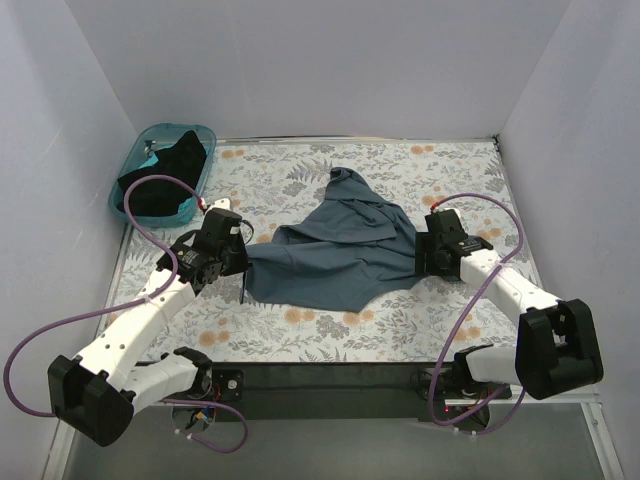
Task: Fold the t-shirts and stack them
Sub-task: Flatten the tshirt out
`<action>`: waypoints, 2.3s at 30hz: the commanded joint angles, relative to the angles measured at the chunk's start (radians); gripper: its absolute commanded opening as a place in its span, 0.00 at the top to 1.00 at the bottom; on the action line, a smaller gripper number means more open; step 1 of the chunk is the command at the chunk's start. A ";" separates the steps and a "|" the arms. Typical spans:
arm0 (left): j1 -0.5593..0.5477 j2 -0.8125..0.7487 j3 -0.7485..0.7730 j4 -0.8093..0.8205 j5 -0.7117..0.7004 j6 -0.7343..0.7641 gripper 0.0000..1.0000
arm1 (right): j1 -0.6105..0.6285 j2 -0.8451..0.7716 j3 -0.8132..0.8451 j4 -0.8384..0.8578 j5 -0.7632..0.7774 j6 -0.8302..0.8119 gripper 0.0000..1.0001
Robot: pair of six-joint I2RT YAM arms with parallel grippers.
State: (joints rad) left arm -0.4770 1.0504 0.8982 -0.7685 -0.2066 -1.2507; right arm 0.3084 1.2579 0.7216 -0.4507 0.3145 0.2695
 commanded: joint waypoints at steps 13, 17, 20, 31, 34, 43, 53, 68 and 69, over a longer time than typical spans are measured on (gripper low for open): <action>0.064 0.014 0.111 -0.022 -0.096 0.083 1.00 | -0.072 0.187 0.081 0.030 0.000 -0.058 0.88; 0.100 0.085 0.162 0.043 -0.117 0.143 1.00 | -0.035 0.114 0.050 -0.052 -0.223 -0.047 0.99; 0.150 0.195 0.243 0.104 -0.134 0.198 1.00 | 0.041 0.042 0.038 -0.159 -0.389 -0.035 0.99; 0.207 0.753 0.875 0.228 -0.064 0.301 0.96 | 0.668 -0.054 0.113 -0.180 -0.681 0.203 0.98; 0.207 0.862 1.002 0.230 0.024 0.287 0.82 | 0.725 0.012 0.191 -0.148 -0.692 0.186 0.66; 0.192 0.650 0.747 0.230 0.015 0.249 0.21 | 0.479 -0.015 0.253 -0.154 -0.320 0.080 0.50; 0.055 0.222 0.133 0.207 0.110 0.021 0.30 | 0.284 0.159 0.355 0.039 -0.218 -0.067 0.51; -0.031 0.393 -0.045 0.345 0.081 -0.062 0.57 | 0.270 0.544 0.579 0.121 -0.149 -0.122 0.59; -0.031 0.407 -0.047 0.348 0.082 -0.067 0.58 | 0.268 0.552 0.579 0.121 -0.156 -0.124 0.59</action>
State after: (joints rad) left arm -0.5060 1.4311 0.8509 -0.4759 -0.1081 -1.2987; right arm 0.5816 1.7931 1.2522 -0.3618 0.1356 0.1699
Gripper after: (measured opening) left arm 0.429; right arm 0.411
